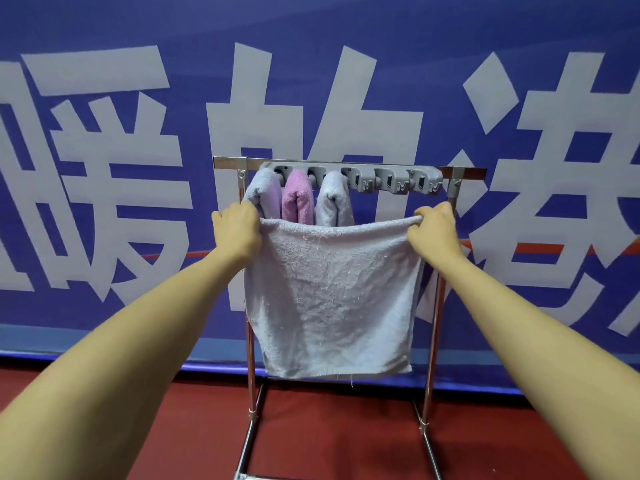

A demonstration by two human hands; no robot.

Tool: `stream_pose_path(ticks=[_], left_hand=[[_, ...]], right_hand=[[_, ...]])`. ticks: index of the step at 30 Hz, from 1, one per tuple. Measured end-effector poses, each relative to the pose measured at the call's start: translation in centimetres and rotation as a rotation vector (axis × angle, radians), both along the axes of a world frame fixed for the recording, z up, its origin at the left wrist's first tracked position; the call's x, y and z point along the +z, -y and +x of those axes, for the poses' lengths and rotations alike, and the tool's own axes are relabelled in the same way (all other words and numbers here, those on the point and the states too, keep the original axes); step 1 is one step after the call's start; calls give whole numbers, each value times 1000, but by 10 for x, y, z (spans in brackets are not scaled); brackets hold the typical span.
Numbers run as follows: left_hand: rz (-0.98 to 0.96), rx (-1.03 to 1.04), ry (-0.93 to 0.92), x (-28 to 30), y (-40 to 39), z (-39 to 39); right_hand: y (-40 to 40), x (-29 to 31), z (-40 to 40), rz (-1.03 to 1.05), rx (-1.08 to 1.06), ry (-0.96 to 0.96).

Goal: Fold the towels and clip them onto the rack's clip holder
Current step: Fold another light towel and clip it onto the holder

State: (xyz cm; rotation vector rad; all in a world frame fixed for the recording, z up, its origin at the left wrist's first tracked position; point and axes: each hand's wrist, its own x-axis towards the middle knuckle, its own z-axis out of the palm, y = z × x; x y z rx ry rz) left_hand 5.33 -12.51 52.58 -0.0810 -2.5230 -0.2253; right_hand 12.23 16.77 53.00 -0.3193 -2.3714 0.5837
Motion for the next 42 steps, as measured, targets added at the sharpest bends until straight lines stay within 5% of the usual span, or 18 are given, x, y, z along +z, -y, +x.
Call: stream_pose_path(ticks=[4,16,28,36,42], left_hand=[[-140,47,151,-8,-2,2],[-140,-10,77,-11,-2,12],[-179,-31,73,-13,-2,11],[-210,-17,79,-11,-2,14],[-158,-13,67,-10,2,16]], right_hand=[[3,-2,-4,85,-33,78],[3,-6,3,498,-253,140],[2,-10,8,234,-161,17],[3,-12,3,426,-212,162],[-1,-13,1,467,-183,102]])
